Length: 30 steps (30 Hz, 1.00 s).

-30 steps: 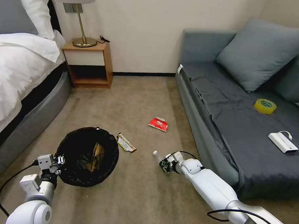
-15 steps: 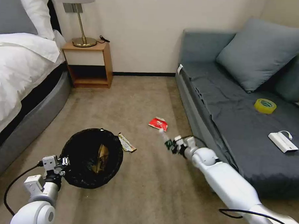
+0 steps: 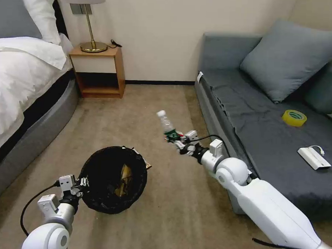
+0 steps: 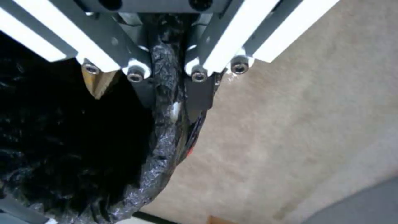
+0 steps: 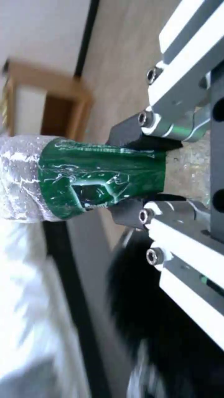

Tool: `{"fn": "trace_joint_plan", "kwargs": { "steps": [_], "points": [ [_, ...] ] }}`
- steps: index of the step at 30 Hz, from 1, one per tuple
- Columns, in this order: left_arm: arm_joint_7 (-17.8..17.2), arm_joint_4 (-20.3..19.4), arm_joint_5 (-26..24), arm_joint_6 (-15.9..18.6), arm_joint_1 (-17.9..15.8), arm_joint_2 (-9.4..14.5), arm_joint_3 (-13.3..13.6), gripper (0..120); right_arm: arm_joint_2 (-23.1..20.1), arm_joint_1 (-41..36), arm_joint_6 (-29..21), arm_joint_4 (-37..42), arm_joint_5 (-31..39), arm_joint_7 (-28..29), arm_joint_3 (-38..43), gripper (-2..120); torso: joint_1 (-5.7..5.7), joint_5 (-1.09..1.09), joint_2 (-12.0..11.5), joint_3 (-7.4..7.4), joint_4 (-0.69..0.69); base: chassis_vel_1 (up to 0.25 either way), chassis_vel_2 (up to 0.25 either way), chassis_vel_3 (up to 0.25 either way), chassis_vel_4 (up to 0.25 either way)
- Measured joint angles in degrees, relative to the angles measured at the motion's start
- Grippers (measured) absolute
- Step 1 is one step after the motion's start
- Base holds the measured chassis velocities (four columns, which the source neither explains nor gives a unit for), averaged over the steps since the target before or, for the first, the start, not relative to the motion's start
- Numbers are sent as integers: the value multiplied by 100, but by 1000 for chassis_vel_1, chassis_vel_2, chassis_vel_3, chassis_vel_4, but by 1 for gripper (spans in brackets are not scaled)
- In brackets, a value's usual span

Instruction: Pick up the trash bin, then pick up the garbage on the floor and place it into the trash bin.

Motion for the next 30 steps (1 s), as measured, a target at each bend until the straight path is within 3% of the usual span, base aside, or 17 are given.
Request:
{"fn": "trace_joint_plan", "kwargs": {
  "steps": [7, 13, 30],
  "points": [
    [113, 34, -15, 40, 15, -61, 8, 4, -2, 28, 310, 429, -16, -167, -663, 16, 0, -1, 0, 0, 1, 0, 0, 0, 0],
    [299, 12, -17, 148, 9, -68, 75, 4, 91, -54, 371, 387, -526, -371, -1159, 16, 0, 0, 0, 0, 1, 0, 0, 0, 0],
    [577, -206, -265, 290, 229, 27, 66, 4, 138, -737, 323, 74, -1173, -317, -1194, 16, 0, 0, -1, 0, 0, 0, 0, 0, 0]
  ]
}}
